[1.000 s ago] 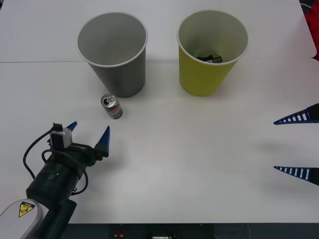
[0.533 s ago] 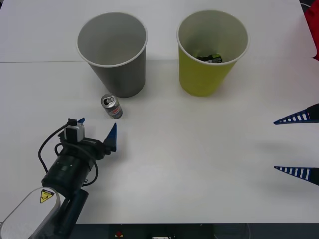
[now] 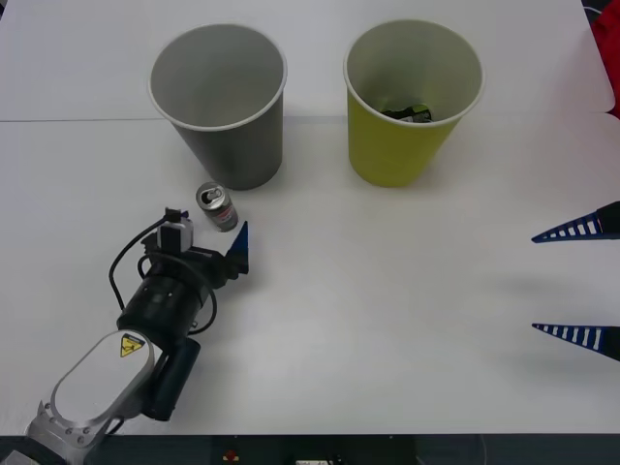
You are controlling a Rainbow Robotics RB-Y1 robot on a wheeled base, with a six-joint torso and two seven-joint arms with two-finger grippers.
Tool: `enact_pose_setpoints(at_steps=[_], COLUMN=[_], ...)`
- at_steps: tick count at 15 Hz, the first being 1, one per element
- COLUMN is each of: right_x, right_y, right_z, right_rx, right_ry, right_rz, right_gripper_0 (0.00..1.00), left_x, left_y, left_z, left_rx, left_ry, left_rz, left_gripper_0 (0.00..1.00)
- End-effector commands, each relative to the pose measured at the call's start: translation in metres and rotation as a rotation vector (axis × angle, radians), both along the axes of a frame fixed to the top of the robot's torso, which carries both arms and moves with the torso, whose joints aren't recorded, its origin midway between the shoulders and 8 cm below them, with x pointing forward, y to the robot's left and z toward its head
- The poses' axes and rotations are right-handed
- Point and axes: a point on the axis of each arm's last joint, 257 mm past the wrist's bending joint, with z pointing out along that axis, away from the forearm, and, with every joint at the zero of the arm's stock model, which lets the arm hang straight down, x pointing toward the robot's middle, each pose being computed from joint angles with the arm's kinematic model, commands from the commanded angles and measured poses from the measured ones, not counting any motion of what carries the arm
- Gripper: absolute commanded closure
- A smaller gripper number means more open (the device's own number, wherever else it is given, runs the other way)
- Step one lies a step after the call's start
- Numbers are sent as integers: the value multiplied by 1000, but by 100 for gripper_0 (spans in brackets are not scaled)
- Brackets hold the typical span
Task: Put the can into the green bin and the plastic bottle into the gray bin
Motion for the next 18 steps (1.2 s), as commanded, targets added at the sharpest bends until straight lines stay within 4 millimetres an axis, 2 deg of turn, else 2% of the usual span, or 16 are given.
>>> enact_pose_setpoints(at_steps=[1, 7, 14, 15, 16, 17, 18], right_x=[0, 0, 0, 0, 0, 0, 0], right_y=[0, 0, 0, 0, 0, 0, 0], right_z=[0, 0, 0, 0, 0, 0, 0], right_rx=[0, 0, 0, 0, 0, 0, 0], right_ry=[0, 0, 0, 0, 0, 0, 0], right_rz=[0, 0, 0, 0, 0, 0, 0], right_gripper_0=[0, 0, 0, 0, 0, 0, 0], left_x=[12, 40, 50, 50, 49, 49, 49], left_y=[-6, -13, -17, -18, -18, -18, -18], left_z=[0, 1, 4, 5, 4, 4, 4], left_rx=[1, 7, 4, 4, 4, 6, 10], left_ry=[-1, -1, -4, -5, -3, -4, -6], left_rz=[-5, 5, 2, -1, 0, -1, -1], left_gripper_0=[0, 0, 0, 28, 76, 100, 100])
